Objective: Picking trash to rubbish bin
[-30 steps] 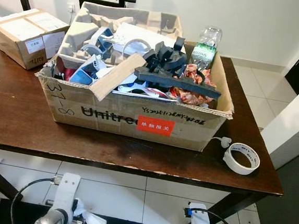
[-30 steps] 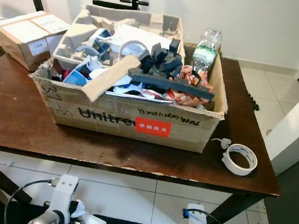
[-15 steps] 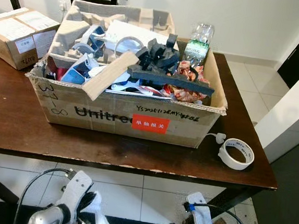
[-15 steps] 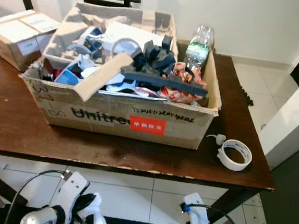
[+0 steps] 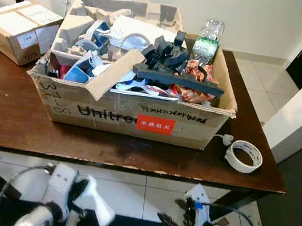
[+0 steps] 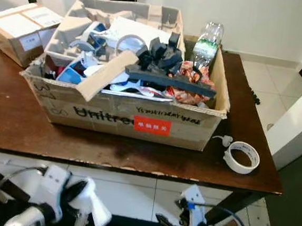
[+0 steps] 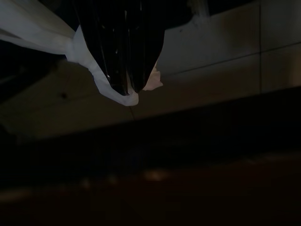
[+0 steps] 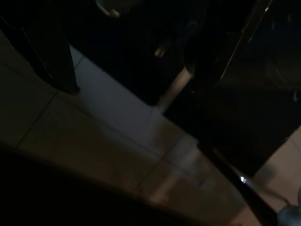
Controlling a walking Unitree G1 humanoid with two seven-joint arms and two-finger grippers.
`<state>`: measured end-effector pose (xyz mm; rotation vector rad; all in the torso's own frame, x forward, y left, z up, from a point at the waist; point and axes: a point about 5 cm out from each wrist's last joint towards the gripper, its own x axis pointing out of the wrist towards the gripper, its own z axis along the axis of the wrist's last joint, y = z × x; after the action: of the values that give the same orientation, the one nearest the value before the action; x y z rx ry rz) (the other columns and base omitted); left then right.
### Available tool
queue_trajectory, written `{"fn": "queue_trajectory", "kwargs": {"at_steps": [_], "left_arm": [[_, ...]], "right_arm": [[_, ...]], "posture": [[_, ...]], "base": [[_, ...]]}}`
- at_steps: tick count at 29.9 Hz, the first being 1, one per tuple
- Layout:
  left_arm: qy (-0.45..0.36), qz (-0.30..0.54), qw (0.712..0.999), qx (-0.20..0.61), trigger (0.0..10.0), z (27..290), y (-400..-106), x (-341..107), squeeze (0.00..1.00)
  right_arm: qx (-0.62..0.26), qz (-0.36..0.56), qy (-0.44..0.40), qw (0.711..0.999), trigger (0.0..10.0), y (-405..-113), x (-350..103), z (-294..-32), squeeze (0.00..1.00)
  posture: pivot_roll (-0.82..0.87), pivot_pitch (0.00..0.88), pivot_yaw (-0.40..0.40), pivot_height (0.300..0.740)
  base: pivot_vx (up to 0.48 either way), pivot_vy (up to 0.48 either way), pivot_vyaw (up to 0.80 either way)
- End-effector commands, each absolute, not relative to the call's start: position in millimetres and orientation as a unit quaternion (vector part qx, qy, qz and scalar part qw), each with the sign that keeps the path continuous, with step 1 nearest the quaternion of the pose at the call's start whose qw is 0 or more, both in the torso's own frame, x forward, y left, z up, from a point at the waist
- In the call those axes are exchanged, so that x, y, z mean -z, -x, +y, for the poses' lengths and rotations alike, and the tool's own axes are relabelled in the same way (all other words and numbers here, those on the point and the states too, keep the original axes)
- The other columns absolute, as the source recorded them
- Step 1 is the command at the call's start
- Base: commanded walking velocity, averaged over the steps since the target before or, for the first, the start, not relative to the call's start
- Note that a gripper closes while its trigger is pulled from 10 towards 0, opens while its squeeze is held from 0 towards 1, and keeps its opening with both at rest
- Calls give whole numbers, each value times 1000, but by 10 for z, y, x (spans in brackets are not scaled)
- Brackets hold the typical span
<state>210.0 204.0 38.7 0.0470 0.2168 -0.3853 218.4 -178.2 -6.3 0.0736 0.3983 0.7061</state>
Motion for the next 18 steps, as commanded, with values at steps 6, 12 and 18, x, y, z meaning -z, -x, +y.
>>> {"fn": "queue_trajectory", "kwargs": {"at_steps": [6, 12, 18], "left_arm": [[-9, 97, 975, 201, 10000, 1907, -1967, -561, 0], [-6, 103, 974, 202, 10000, 1876, -1835, -620, 0], [-12, 110, 972, 206, 10000, 1891, -1676, -773, 0]], "right_arm": [[-341, 180, -57, 921, 10000, -2023, -85, -1820, 0], [-346, 179, -59, 919, 10000, -1853, -197, -1826, 0], [-310, 154, -88, 934, 10000, -1716, -523, -1916, 0]], "posture": [[115, 159, -37, 740], [114, 159, -38, 740], [120, 156, -42, 740]], "base": [[0, 0, 0], [0, 0, 0], [0, 0, 0]]}}
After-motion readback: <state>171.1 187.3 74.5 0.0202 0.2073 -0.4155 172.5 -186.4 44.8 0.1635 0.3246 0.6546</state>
